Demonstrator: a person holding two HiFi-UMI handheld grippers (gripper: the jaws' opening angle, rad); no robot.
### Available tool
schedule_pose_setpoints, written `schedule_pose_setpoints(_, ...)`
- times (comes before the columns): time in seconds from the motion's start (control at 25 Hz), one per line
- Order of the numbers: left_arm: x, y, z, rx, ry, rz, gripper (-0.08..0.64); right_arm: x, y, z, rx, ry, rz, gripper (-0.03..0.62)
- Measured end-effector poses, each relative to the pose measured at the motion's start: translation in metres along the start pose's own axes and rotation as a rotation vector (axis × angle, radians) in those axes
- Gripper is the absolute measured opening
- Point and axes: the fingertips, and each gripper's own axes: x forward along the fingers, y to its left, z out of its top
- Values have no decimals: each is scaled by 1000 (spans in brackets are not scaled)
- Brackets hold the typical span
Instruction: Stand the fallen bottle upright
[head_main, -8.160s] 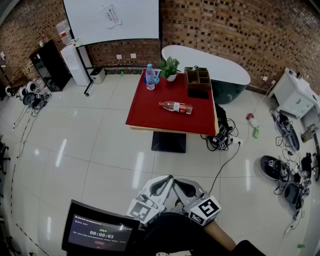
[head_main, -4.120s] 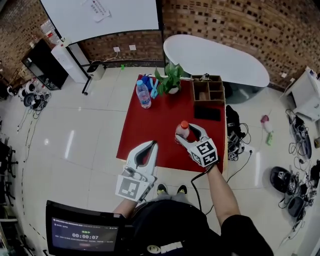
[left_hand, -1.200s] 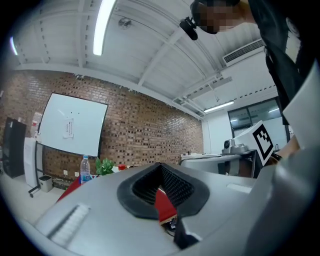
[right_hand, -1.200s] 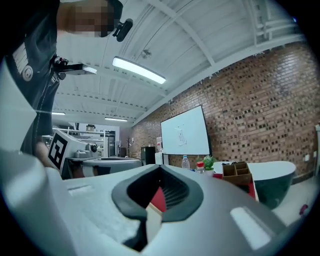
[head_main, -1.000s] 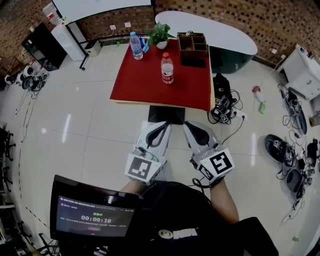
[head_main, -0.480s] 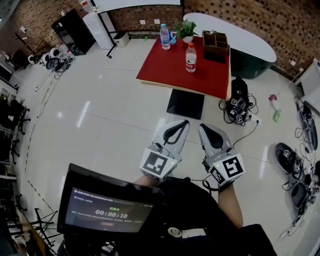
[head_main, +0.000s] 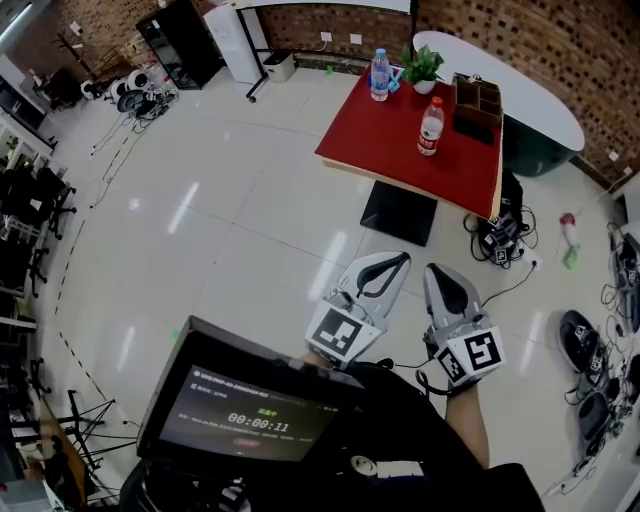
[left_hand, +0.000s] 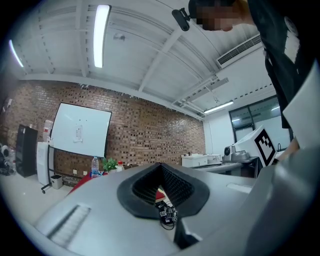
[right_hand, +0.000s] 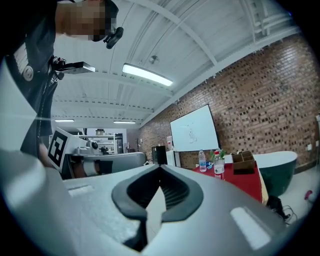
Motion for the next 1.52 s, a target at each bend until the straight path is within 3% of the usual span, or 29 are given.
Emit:
schedule_pose_setpoints(0.32,-16,24,0,-16,7,15,3,21,11,5,0,-5,-5,3)
schedule_pose_setpoints(0.92,-14,18,-2,-35,-1,-28,3,13,2,0,-2,13,-89,3)
schedule_pose_setpoints(1.52,-21,21,-4,-38,13,-3,3,17,9,-1,-7,17,-67,3)
